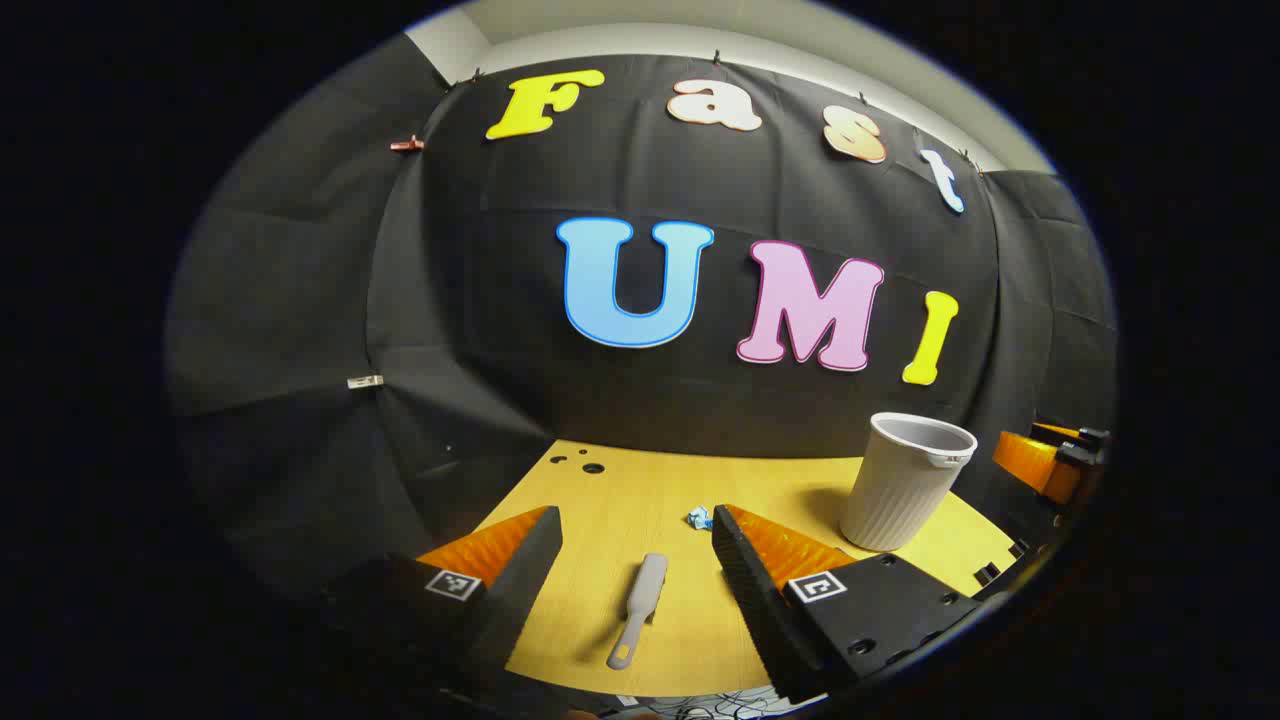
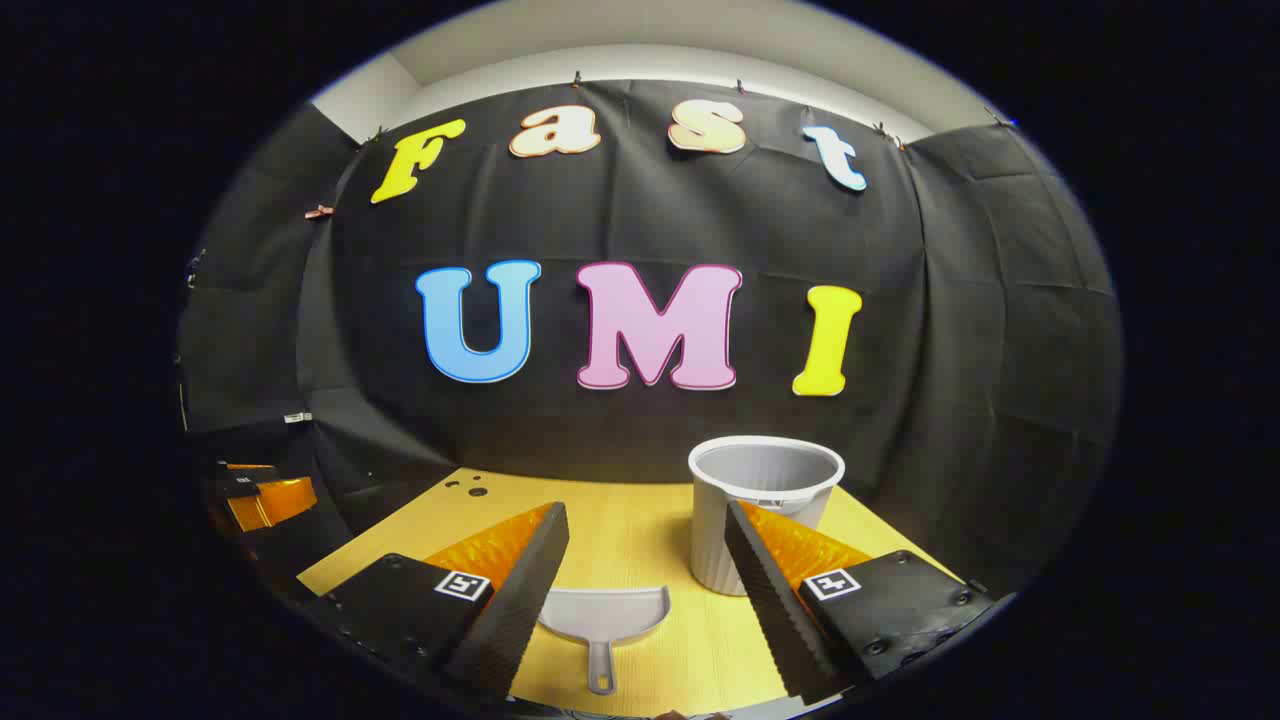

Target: Pick up the small broom and dustpan from the desktop, sweep the trash into the dustpan with the broom, and then empty the trash into the garbage bin.

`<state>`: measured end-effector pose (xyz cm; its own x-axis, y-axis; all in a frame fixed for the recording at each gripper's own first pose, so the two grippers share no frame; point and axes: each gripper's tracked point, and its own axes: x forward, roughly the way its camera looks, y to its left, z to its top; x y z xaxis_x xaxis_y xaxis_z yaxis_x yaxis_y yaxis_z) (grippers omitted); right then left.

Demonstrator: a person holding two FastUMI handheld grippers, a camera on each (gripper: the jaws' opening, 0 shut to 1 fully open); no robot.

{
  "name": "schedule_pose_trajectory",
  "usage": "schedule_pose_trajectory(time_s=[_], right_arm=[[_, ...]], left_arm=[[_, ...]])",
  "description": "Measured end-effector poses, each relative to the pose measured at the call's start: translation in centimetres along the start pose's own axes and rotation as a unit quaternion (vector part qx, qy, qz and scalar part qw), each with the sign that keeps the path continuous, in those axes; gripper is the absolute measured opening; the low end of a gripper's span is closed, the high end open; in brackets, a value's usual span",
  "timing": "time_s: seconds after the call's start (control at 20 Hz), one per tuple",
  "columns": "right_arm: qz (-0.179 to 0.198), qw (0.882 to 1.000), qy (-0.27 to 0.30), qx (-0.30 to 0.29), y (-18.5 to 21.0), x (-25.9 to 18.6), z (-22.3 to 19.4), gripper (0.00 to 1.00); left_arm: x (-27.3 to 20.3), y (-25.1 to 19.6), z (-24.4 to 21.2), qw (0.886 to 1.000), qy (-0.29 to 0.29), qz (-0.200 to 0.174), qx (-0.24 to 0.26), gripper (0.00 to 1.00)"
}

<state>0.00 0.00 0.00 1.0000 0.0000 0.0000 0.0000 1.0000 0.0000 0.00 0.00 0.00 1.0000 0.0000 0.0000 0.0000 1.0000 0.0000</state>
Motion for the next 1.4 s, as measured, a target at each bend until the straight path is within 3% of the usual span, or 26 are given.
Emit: schedule_pose_trajectory(time_s=[0.6, 0.7, 0.75, 1.05, 1.4], right_arm=[[0.057, 0.996, 0.060, 0.014, 2.2, 4.7, -4.0, 0.98], [0.065, 0.995, 0.073, 0.014, 2.4, 5.0, -4.9, 0.98], [0.069, 0.994, 0.081, 0.015, 2.5, 5.2, -5.5, 0.98], [0.082, 0.987, 0.136, 0.024, 3.1, 5.9, -8.7, 0.98], [0.087, 0.979, 0.185, 0.026, 3.7, 6.9, -11.4, 0.99]], left_arm=[[1.9, 0.4, -2.0, 0.999, 0.028, 0.037, 0.018, 0.96], [2.1, 0.3, -2.3, 0.998, 0.032, 0.038, 0.028, 0.92], [2.2, 0.3, -2.6, 0.998, 0.034, 0.038, 0.031, 0.96], [3.3, 0.5, -4.0, 0.998, 0.050, 0.041, 0.025, 0.96], [5.8, 1.1, -8.6, 0.988, 0.153, 0.036, 0.011, 0.96]])
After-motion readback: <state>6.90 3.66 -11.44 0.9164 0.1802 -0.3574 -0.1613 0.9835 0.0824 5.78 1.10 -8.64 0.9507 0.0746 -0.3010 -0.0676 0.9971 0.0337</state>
